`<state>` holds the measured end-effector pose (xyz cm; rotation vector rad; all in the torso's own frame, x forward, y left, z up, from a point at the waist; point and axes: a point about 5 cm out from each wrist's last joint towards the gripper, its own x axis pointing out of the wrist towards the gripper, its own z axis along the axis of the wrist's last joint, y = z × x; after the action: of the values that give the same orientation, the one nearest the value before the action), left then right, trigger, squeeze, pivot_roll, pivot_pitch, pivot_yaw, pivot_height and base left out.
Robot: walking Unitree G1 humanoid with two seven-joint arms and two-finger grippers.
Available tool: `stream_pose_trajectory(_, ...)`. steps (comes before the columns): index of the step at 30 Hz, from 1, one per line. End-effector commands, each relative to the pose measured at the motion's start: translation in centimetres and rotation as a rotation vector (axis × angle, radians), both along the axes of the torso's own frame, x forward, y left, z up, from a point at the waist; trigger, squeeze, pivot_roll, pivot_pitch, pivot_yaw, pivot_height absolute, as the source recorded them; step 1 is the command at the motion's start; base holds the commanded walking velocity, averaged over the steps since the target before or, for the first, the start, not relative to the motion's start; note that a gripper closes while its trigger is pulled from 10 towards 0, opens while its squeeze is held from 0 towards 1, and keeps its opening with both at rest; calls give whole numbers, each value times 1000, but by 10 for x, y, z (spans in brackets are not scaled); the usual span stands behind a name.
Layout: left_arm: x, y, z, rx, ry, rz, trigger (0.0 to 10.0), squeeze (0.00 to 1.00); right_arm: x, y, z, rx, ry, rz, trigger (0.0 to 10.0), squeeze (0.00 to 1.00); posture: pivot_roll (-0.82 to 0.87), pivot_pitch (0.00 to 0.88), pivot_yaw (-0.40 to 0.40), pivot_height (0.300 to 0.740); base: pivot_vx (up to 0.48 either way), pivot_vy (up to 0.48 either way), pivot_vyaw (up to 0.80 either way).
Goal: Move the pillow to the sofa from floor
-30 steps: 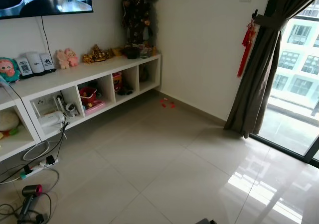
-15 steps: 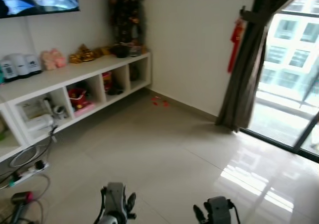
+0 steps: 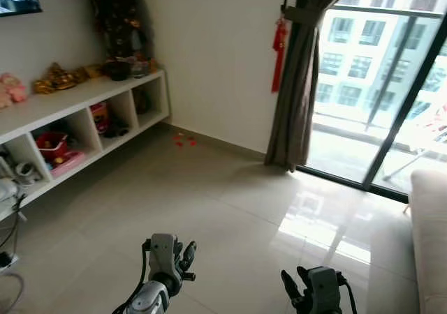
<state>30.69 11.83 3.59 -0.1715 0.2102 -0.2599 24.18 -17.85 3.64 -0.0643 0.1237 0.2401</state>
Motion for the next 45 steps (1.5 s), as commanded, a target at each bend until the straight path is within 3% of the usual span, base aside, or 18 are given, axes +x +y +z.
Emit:
stream_pose_trajectory(1,-3,-2,-1,15,-1,-17,10000,0,-3,0,0,6,17,0,10000,0,154,0,37,740,0,386,-688)
stream_pose_trajectory(20,-8,-4,-1,25,-4,-49,10000,0,-12,1,0,1,53,-33,10000,0,150,0,40,740,0,143,-681)
stream_pose_trajectory(39,-7,-10,0,16,1,-63,10000,0,-15,0,2,-1,64,-74,10000,0,129,0,46,740,0,0,-677)
stream_pose_trajectory(45,-6,-11,1,16,2,-65,10000,0,-14,-1,4,0,59,-83,10000,0,125,0,47,740,0,385,-677)
